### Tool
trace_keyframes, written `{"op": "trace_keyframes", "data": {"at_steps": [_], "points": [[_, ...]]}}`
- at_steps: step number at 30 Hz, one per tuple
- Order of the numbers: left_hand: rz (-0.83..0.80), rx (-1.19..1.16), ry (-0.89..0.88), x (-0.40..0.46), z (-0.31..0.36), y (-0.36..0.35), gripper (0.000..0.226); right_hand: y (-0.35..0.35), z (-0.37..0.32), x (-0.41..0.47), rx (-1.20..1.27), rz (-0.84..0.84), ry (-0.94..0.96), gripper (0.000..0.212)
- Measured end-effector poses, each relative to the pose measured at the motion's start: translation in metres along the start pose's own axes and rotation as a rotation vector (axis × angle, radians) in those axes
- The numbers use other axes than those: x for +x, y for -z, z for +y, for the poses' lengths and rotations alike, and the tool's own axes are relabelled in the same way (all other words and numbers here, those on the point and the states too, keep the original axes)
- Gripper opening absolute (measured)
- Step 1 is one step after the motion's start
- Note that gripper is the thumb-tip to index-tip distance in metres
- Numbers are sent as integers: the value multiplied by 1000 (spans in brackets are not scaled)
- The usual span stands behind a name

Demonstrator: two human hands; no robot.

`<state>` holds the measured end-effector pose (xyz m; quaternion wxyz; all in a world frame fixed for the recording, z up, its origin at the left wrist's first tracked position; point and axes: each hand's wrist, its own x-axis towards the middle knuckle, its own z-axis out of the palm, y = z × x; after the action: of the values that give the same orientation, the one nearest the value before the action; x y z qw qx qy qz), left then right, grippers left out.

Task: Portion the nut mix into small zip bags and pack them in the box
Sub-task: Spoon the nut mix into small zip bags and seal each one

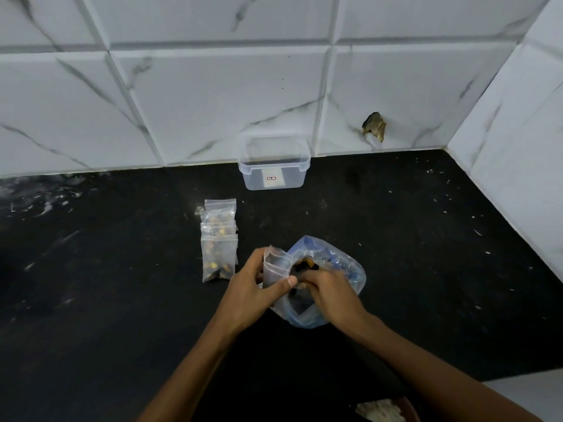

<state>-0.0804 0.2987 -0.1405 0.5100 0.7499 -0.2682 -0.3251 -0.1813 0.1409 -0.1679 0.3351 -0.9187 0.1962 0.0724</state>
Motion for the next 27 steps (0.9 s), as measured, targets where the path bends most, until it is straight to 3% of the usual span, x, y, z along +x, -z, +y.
{"op": "trace_keyframes", "data": {"at_steps": [6,9,13,21,27], "points": [[-5,39,-16,0,-5,-1,43,6,-1,9,177,-60,-185,18],[-11,67,-25,1,-6,-1,46,13,-5,13,411,-137,-362,19],[-1,69,-35,1,-8,1,45,18,-7,11,678,-109,-542,17],[-12,89,-41,3,-5,1,49,30,-9,4,875,-37,-691,16],[5,97,-59,1,-3,3,48,31,-8,-2,800,45,-614,16]]}}
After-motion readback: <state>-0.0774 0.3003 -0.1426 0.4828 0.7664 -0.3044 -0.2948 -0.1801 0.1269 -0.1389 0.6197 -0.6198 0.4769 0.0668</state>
